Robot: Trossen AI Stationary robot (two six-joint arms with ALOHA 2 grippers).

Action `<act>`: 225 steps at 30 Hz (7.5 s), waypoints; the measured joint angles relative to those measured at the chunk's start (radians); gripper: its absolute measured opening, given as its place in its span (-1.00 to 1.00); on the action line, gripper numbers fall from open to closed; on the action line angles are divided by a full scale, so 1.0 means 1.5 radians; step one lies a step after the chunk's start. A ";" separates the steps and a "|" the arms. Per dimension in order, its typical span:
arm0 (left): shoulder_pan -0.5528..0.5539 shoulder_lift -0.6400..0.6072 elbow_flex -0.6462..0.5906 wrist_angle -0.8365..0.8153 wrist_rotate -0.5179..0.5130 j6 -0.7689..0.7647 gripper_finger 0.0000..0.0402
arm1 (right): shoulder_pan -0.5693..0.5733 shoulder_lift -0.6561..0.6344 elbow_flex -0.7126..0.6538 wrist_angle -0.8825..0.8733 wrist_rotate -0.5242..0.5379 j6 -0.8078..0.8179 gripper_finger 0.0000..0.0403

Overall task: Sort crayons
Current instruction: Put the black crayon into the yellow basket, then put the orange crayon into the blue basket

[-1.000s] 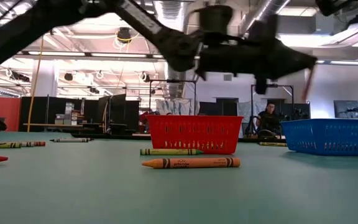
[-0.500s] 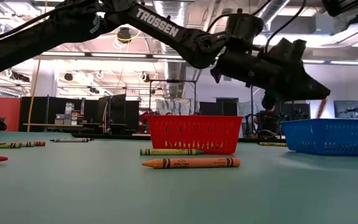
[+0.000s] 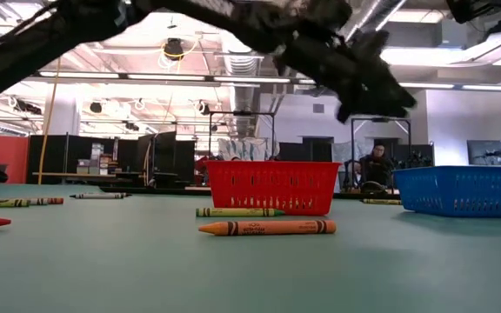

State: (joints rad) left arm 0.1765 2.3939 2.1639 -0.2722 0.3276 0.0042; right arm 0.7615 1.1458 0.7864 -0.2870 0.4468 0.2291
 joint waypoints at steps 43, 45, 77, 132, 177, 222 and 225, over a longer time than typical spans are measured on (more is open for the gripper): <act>-0.090 -1.241 -1.243 0.291 -0.380 -0.078 -0.33 | -0.361 0.407 0.192 0.152 -0.289 -0.145 -0.41; -0.090 -1.297 -1.292 0.330 -0.392 -0.082 -0.33 | -0.365 0.404 0.215 0.106 -0.296 -0.173 -0.41; -0.089 -1.504 -1.436 0.342 -0.466 -0.051 -0.33 | -0.935 0.329 0.217 -0.194 -0.339 -0.265 -0.41; -0.089 -1.496 -1.428 0.207 -0.460 -0.034 -0.33 | -1.001 0.232 0.166 -0.220 -0.310 -0.247 -0.98; -0.089 -1.496 -1.428 0.207 -0.460 -0.033 -0.33 | 0.072 0.079 -0.033 -0.117 -0.053 0.863 -0.96; -0.089 -1.496 -1.428 0.207 -0.460 -0.033 -0.33 | 0.049 0.054 -0.032 -0.196 -0.074 0.751 -0.50; -0.089 -1.496 -1.428 0.207 -0.460 -0.032 -0.33 | 0.029 0.051 -0.015 -0.201 -0.074 0.696 -0.50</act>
State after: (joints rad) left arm 0.0426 0.1503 0.0216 0.0388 -0.3623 -0.0433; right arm 0.8046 1.2217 0.7639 -0.5883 0.3364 1.2732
